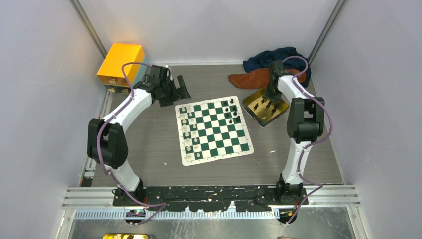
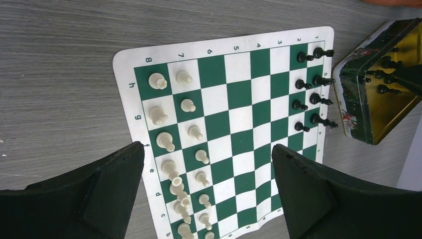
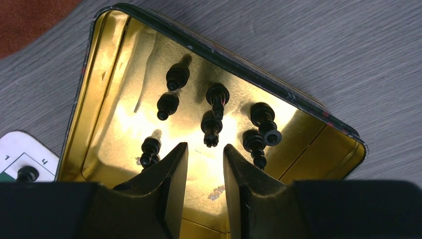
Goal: Set up the chess pieces on the board
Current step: Pick up the chess piece from the storage box.
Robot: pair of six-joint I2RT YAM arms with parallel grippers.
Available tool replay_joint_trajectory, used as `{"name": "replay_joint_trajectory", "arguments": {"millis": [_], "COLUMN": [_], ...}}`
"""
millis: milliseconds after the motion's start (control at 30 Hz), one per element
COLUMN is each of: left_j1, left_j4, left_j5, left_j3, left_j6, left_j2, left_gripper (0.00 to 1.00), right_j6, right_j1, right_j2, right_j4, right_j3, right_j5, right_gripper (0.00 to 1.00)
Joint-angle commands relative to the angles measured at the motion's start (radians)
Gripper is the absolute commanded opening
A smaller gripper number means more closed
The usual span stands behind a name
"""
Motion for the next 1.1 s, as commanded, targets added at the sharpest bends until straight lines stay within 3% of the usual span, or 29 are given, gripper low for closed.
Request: {"name": "replay_joint_trajectory", "arguments": {"millis": [0,567,1067], "left_j1": [-0.003,0.001,0.001], "left_j4": [0.035,0.035,0.033], "left_j5": [0.016,0.016,0.014], "left_j3": [0.051,0.066,0.061], "left_j6": [0.025,0.028,0.027], "left_j2": [0.017,0.055,0.049], "left_gripper": [1.0,1.0,1.0], "right_j6": [0.011,0.005,0.011], "right_j1": [-0.008,-0.02,-0.018], "right_j2": [0.017,0.072,0.059], "right_j4": [0.028,0.028,0.031], "right_j3": [0.053,0.082,0.057], "right_j5": [0.004,-0.004,-0.019], "right_gripper": [0.38,0.38,0.28]}}
